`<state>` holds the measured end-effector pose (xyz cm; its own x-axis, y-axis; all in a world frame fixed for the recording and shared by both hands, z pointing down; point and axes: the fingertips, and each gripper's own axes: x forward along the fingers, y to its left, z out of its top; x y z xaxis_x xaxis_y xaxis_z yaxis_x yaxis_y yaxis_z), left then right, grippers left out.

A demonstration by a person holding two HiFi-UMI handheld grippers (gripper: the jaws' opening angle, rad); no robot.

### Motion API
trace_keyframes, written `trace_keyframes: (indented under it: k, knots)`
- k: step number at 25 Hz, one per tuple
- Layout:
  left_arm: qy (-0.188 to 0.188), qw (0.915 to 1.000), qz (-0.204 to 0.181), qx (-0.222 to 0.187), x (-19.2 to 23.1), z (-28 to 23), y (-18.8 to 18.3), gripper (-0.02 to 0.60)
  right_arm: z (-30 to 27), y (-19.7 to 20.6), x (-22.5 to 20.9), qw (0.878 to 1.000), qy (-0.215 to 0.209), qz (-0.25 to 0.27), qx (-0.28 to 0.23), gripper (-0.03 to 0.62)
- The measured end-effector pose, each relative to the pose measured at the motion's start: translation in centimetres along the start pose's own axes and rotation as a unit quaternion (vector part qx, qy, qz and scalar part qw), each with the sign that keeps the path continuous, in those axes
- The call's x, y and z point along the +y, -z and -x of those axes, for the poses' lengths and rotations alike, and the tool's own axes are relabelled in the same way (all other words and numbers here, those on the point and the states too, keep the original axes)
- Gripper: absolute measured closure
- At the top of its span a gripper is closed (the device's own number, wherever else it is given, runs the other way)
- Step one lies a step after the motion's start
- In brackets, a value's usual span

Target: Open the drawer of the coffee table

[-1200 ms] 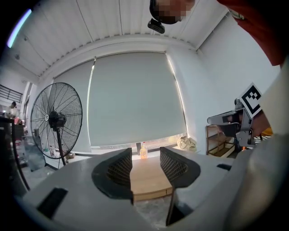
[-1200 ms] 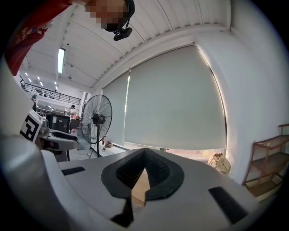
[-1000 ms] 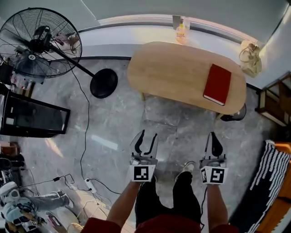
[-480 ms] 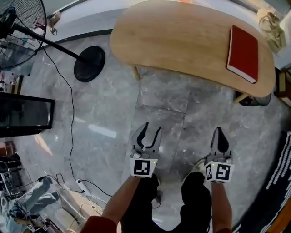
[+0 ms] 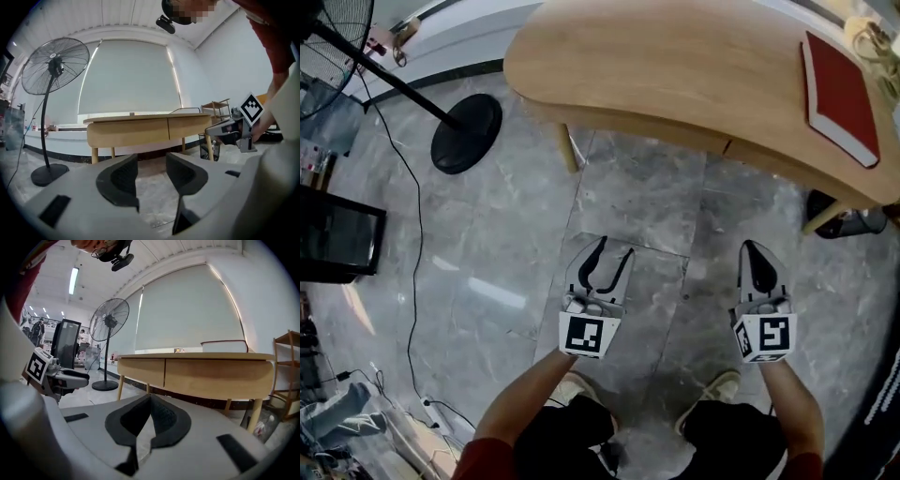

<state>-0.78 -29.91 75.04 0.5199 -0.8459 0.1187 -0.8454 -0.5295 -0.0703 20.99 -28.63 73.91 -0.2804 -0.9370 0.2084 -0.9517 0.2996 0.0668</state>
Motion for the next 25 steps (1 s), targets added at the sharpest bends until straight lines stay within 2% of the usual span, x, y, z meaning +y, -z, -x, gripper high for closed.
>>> trace_keyframes:
  k: [4,6,11,17,22,25]
  knots:
    - [0.002,0.9999,0.011,0.0,0.7,-0.7,2.0,0.388,-2.0,1.7,0.2,1.0,0.005,-0.012,-0.008,0.599]
    - [0.005,1.0,0.003,-0.005,0.7,-0.9,2.5,0.388,-2.7,2.2,0.7,1.0,0.006,-0.008,-0.017,0.599]
    - [0.004,0.9996,0.011,-0.027,1.2,-2.1,4.3,0.388,-3.6,3.7,1.1,0.999,0.014,-0.024,-0.028,0.599]
    - [-0.014,0.9977,-0.012,-0.066,2.4,-3.1,5.9,0.388,-3.9,5.3,2.0,0.999,0.019,0.02,-0.044,0.599]
    - [-0.017,0.9982,-0.016,-0.055,2.6,-3.1,6.6,0.388,-4.5,5.2,1.8,0.998,0.029,0.001,-0.05,0.599]
    - [-0.018,0.9987,-0.005,-0.047,2.7,-3.0,6.7,0.388,-4.2,4.6,1.8,0.998,0.03,0.003,-0.056,0.599]
